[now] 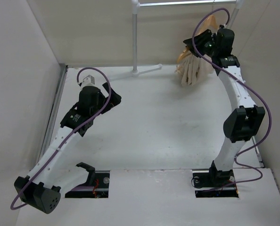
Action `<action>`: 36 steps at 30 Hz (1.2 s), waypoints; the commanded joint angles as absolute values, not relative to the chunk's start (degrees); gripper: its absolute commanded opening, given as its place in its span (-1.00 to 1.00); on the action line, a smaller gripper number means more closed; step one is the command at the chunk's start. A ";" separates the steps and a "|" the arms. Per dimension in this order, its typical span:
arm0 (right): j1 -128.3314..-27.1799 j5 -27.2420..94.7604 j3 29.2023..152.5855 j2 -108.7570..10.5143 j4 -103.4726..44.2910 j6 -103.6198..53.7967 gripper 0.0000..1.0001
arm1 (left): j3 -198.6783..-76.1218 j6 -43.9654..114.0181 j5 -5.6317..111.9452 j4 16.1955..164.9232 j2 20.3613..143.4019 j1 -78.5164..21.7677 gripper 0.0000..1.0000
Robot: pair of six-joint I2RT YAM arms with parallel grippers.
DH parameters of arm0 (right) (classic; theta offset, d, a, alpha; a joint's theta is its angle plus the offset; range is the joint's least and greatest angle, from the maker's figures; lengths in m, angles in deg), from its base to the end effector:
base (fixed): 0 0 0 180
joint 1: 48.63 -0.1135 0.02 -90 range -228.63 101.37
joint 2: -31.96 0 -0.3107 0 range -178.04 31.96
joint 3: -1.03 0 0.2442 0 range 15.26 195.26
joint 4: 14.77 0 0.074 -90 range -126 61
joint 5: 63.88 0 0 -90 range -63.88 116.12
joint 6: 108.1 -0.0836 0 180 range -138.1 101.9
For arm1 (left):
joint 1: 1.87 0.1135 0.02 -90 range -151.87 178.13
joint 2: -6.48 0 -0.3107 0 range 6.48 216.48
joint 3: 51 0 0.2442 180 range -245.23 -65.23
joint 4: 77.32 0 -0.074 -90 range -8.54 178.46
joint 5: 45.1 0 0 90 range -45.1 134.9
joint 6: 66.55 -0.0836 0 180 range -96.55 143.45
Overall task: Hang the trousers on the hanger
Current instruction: Place the hanger at the clothesline, then reset both arms
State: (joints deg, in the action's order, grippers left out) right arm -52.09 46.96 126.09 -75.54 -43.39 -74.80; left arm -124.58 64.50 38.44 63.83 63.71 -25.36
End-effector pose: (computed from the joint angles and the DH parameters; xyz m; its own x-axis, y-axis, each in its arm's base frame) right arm 0.4929 0.0596 0.4543 -0.4436 0.7557 -0.4818 -0.0623 0.5103 0.8578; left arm 0.2158 -0.0836 0.3834 -0.4622 -0.5106 -0.7250 -0.0037 0.8187 -0.5743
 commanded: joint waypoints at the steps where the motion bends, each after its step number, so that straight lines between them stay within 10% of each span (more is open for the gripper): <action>1: -51.22 48.00 127.23 -73.69 -35.67 -73.29 -0.08 | -123.59 65.19 38.39 65.52 62.20 -24.77 1.00; 4: -50.61 47.65 126.62 -72.37 -36.38 -73.20 0.46 | -123.41 65.46 38.39 65.52 61.76 -24.51 1.00; 11: -49.73 47.04 122.76 -67.81 -37.43 -72.33 1.00 | -123.85 65.46 38.57 65.17 61.76 -23.28 1.00; 36: -54.10 20.60 50.96 -12.18 -53.76 -65.46 1.00 | -117.26 68.97 37.95 69.29 75.99 -38.47 1.00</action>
